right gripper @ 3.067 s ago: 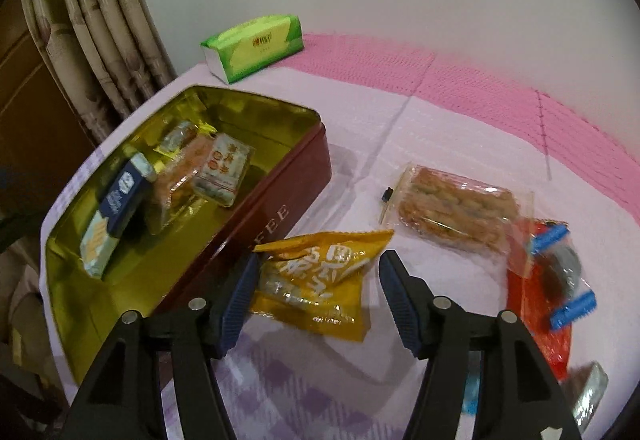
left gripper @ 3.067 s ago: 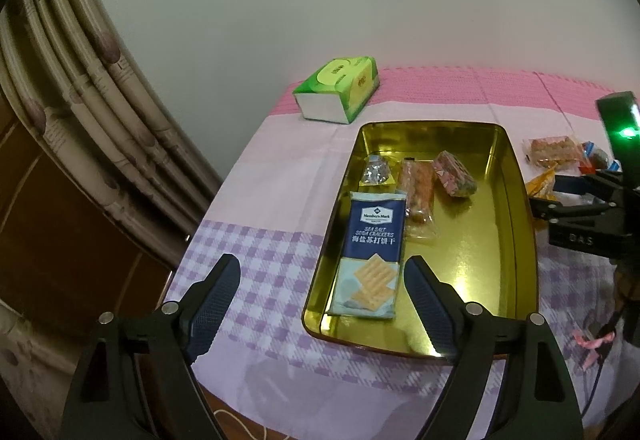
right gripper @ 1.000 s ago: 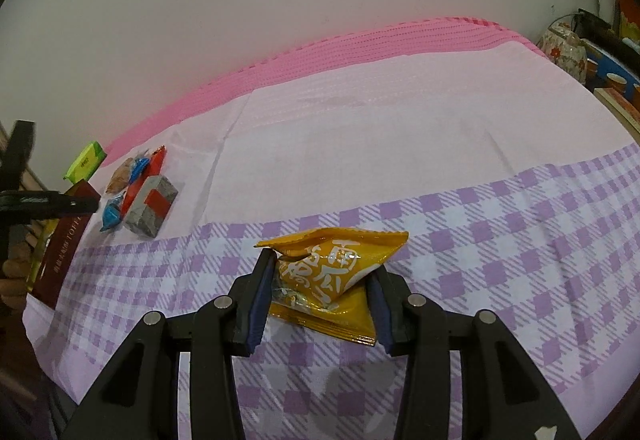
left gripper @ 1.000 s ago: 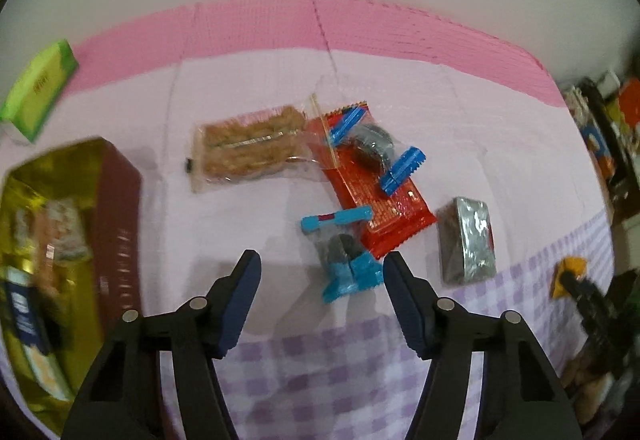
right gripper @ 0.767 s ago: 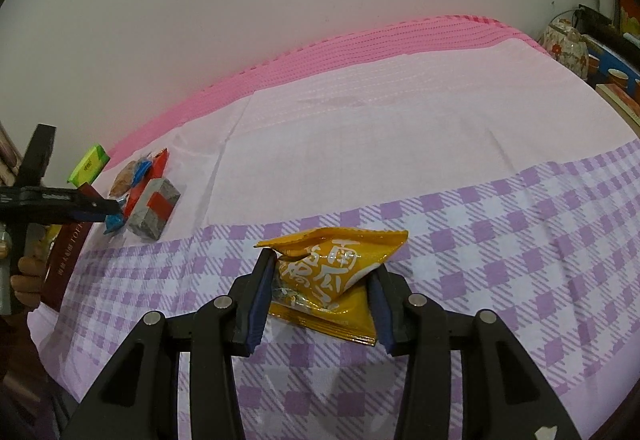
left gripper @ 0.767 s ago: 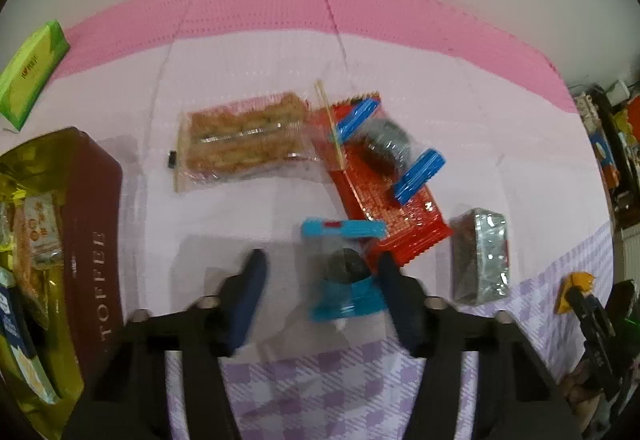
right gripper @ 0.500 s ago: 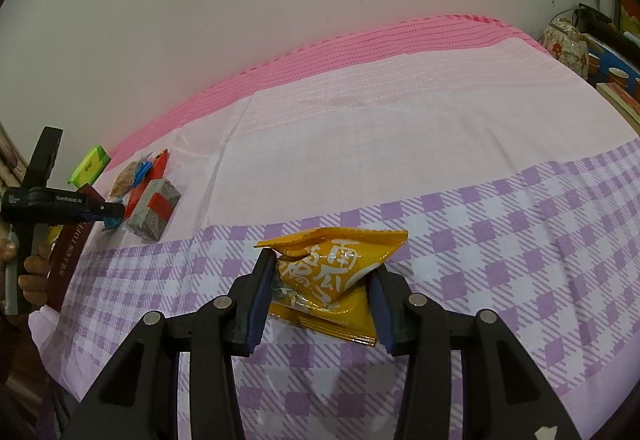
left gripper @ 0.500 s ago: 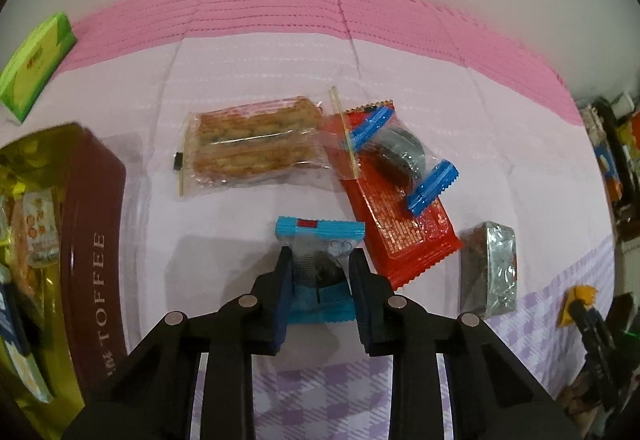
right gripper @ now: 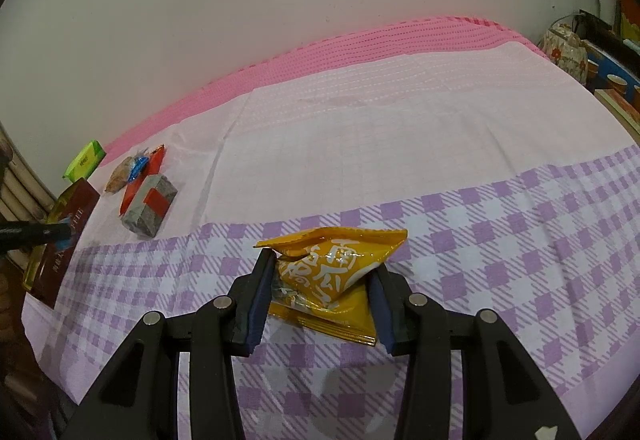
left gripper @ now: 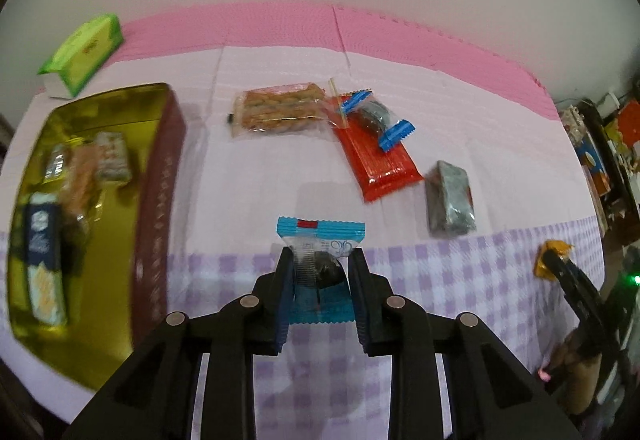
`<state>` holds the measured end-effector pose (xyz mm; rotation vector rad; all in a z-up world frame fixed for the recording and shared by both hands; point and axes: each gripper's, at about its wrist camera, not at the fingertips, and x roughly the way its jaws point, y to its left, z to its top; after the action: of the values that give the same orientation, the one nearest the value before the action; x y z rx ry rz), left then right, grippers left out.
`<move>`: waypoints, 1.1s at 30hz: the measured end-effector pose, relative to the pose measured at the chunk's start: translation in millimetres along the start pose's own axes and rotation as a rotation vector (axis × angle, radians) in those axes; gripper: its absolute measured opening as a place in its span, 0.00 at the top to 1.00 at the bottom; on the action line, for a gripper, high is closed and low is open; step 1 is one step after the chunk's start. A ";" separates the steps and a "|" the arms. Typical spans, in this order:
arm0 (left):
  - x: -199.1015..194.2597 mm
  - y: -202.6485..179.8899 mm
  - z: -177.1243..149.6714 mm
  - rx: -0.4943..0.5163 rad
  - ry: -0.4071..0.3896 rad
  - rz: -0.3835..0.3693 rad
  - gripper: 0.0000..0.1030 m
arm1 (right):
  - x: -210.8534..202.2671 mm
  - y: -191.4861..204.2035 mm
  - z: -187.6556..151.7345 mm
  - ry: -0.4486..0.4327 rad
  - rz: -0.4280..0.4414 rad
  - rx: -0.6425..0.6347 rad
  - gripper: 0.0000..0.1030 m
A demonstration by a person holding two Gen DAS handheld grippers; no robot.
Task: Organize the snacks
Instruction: 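Carry the blue candy into the gold tin and open the left gripper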
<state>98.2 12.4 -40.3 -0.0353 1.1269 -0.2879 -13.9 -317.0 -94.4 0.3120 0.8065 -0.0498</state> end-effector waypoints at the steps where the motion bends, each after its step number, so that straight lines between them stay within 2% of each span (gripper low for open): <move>1: -7.1 -1.0 -3.0 0.003 -0.013 0.014 0.74 | -0.1 0.2 -0.2 0.000 -0.002 -0.001 0.59; 5: -34.3 0.1 -14.9 0.023 -0.070 0.074 0.74 | 1.0 2.7 0.0 0.003 -0.016 -0.011 0.59; 11: -71.8 22.8 -25.3 0.021 -0.130 0.144 0.74 | 1.4 5.6 -0.8 0.007 -0.039 -0.025 0.59; 17: -95.7 56.8 -34.5 0.014 -0.188 0.213 0.74 | 2.3 9.6 -0.9 0.010 -0.057 -0.035 0.59; 21: -104.1 92.6 -38.0 -0.006 -0.208 0.255 0.74 | 2.4 11.1 -0.8 0.013 -0.069 -0.044 0.59; 27: -103.6 151.8 -38.4 -0.064 -0.179 0.272 0.74 | 2.0 11.3 -0.8 0.013 -0.078 -0.047 0.59; 33: -90.8 167.8 -34.4 -0.121 -0.158 0.235 0.74 | 2.3 11.6 -0.5 0.013 -0.077 -0.047 0.59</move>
<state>66.6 200.2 -3.8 -0.0317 0.9797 -0.0063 -10.7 -305.6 -93.4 0.2370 0.8317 -0.1007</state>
